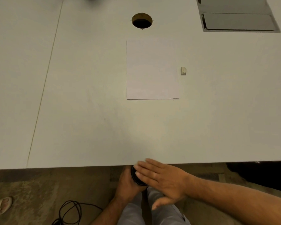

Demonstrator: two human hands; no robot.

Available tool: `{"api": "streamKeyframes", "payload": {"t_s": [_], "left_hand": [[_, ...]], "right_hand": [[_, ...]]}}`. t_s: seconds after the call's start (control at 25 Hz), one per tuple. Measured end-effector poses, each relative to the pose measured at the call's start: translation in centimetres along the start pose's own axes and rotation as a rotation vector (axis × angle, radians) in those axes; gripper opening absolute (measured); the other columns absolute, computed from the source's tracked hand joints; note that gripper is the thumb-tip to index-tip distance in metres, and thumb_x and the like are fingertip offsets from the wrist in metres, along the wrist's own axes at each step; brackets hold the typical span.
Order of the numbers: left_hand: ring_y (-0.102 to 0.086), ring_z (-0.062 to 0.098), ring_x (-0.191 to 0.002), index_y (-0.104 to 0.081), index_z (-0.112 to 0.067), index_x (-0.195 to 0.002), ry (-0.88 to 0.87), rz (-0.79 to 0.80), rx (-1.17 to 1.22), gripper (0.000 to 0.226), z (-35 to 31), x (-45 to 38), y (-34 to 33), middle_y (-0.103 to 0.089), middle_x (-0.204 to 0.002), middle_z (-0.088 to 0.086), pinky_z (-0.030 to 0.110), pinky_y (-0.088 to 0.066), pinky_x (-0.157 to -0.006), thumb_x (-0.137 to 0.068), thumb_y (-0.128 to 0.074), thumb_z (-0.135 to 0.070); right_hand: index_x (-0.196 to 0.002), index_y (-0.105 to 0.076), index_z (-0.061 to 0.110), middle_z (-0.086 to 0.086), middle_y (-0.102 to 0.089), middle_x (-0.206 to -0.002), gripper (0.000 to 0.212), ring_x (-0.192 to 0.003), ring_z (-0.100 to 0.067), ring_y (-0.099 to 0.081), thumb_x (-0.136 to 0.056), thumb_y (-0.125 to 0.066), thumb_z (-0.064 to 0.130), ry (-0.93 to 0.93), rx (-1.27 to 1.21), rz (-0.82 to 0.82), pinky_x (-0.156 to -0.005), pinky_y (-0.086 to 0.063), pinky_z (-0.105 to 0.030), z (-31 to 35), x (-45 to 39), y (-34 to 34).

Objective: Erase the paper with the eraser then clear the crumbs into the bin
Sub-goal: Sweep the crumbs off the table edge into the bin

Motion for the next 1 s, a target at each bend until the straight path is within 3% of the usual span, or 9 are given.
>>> {"api": "streamKeyframes", "payload": {"t_s": [0.16, 0.28, 0.36, 0.44, 0.56, 0.72, 0.84, 0.92, 1.0], "left_hand": [[-0.07, 0.007, -0.094, -0.056, -0.034, -0.11, -0.047, 0.011, 0.01, 0.065, 0.6, 1.1, 0.1, -0.071, -0.102, -0.004, 0.037, -0.06, -0.08, -0.057, -0.093, -0.037], [-0.069, 0.01, -0.1, -0.055, -0.047, -0.11, -0.115, -0.02, 0.038, 0.073, -1.0, 2.4, 0.6, -0.071, -0.108, -0.002, 0.028, -0.058, -0.08, -0.051, -0.097, -0.043], [-0.067, 0.009, -0.109, -0.053, -0.051, -0.117, -0.193, -0.023, 0.044, 0.085, -2.7, 3.8, 1.0, -0.068, -0.118, -0.006, 0.027, -0.057, -0.087, -0.048, -0.1, -0.037], [-0.063, 0.008, -0.118, -0.051, -0.048, -0.126, -0.281, -0.026, 0.026, 0.094, -4.9, 5.3, 1.5, -0.064, -0.127, -0.013, 0.027, -0.055, -0.094, -0.048, -0.102, -0.034], [-0.062, 0.009, -0.118, -0.056, -0.038, -0.127, -0.418, -0.096, -0.024, 0.087, -9.1, 7.2, 1.8, -0.064, -0.126, -0.015, 0.021, -0.051, -0.096, -0.052, -0.1, -0.039], [-0.065, 0.002, -0.108, -0.061, -0.043, -0.114, -0.495, -0.282, 0.007, 0.073, -14.8, 7.9, 2.3, -0.067, -0.115, -0.02, 0.011, -0.049, -0.09, -0.049, -0.092, -0.056], [-0.062, 0.003, -0.114, -0.053, -0.052, -0.118, -0.456, -0.302, 0.088, 0.091, -16.9, 5.8, 3.7, -0.065, -0.123, -0.018, 0.02, -0.051, -0.092, -0.041, -0.1, -0.039], [-0.055, -0.006, -0.117, -0.043, -0.062, -0.119, -0.438, -0.336, 0.102, 0.099, -18.2, 3.6, 5.4, -0.056, -0.127, -0.031, 0.02, -0.05, -0.091, -0.044, -0.102, -0.034], [-0.051, -0.009, -0.116, -0.039, -0.061, -0.121, -0.421, -0.402, 0.089, 0.099, -19.8, 1.2, 7.0, -0.052, -0.123, -0.037, 0.018, -0.051, -0.087, -0.047, -0.1, -0.036]], "right_hand": [[-0.153, -0.006, 0.001, -0.02, 0.003, -0.16, 0.1, -0.148, -0.027, 0.01, -0.089, -0.049, 0.064, 0.121, -0.027, 0.032, -0.12, -0.002, -0.043, 1.3, 1.0, 0.3], [-0.153, -0.008, 0.001, -0.019, 0.003, -0.16, 0.095, -0.148, -0.028, 0.008, -0.091, -0.043, 0.064, 0.06, -0.019, -0.006, -0.12, 0.001, -0.043, 1.2, 2.0, 1.2], [-0.153, -0.011, 0.002, -0.018, 0.0, -0.16, 0.089, -0.148, -0.028, 0.005, -0.093, -0.027, 0.066, 0.008, -0.029, -0.056, -0.121, 0.001, -0.044, 0.8, 2.5, 2.3], [-0.152, -0.016, 0.001, -0.018, -0.004, -0.16, 0.088, -0.149, -0.029, 0.001, -0.092, -0.015, 0.065, -0.031, -0.086, -0.113, -0.12, -0.003, -0.045, 0.4, 3.3, 3.9], [-0.151, -0.019, -0.001, -0.018, -0.006, -0.161, 0.088, -0.148, -0.03, -0.005, -0.092, -0.016, 0.065, -0.077, -0.163, -0.253, -0.12, -0.008, -0.046, -1.0, 4.4, 6.9], [-0.154, -0.014, 0.007, -0.008, -0.002, -0.163, 0.084, -0.149, -0.026, -0.002, -0.094, -0.029, 0.063, -0.247, -0.166, -0.41, -0.119, -0.009, -0.045, -4.4, 5.8, 11.2], [-0.154, -0.016, 0.011, -0.003, -0.003, -0.163, 0.082, -0.149, -0.023, -0.003, -0.095, -0.037, 0.063, -0.432, -0.158, -0.546, -0.117, -0.017, -0.049, -8.5, 5.8, 13.3], [-0.155, -0.014, 0.013, -0.001, -0.002, -0.163, 0.081, -0.149, -0.019, 0.0, -0.095, -0.035, 0.063, -0.577, -0.175, -0.627, -0.119, -0.015, -0.047, -11.8, 5.6, 14.5], [-0.155, -0.013, 0.013, -0.001, -0.003, -0.163, 0.081, -0.149, -0.015, 0.003, -0.095, -0.032, 0.064, -0.674, -0.164, -0.66, -0.12, -0.01, -0.043, -14.9, 5.0, 15.4]]}}
Point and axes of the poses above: each hand's wrist, its own x-axis away from the middle knuckle, its own y-axis out of the back of the hand, z = x × y, the point moved 6 cm from there along -x, towards the middle knuckle
